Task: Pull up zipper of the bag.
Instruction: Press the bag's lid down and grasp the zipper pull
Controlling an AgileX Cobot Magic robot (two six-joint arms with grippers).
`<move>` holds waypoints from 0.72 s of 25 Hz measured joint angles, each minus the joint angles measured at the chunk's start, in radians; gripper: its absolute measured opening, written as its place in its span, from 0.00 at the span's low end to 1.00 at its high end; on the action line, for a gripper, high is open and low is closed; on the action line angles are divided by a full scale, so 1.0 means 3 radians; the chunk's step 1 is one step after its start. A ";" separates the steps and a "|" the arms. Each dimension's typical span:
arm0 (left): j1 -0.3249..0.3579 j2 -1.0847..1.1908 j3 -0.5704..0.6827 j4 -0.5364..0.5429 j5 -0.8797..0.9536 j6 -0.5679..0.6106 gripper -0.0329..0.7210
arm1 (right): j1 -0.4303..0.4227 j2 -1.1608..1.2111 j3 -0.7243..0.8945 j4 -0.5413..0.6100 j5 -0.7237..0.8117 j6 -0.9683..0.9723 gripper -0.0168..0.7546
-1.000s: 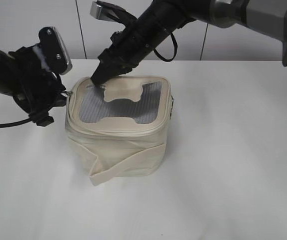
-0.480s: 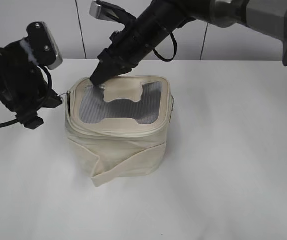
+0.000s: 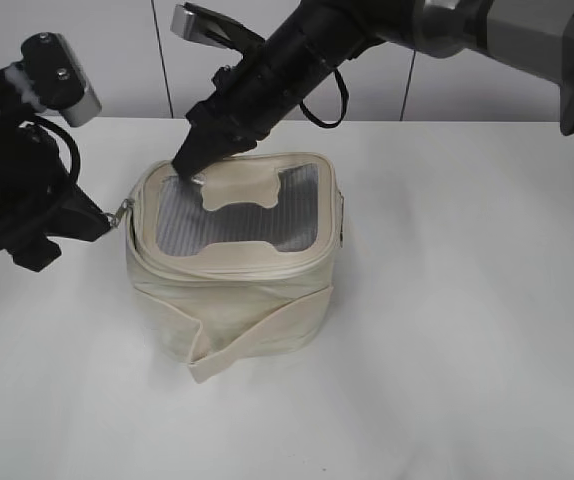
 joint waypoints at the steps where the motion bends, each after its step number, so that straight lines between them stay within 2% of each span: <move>1: -0.0001 0.0000 -0.0003 -0.0012 0.0042 -0.0008 0.03 | 0.0000 0.0003 0.0000 0.0003 0.0000 0.0023 0.09; 9: -0.0109 0.0000 0.0024 -0.0165 0.0180 -0.0038 0.03 | 0.0003 0.0003 0.0000 0.0013 0.0019 0.0108 0.09; 15: -0.0416 0.0000 0.0101 -0.0160 0.0683 -0.0110 0.03 | 0.0000 0.0003 0.0000 0.0003 -0.0023 0.0187 0.09; 18: -0.0444 -0.0004 0.0101 -0.0097 0.0691 -0.0288 0.03 | 0.0000 0.0003 0.0000 0.0001 -0.0019 0.0205 0.09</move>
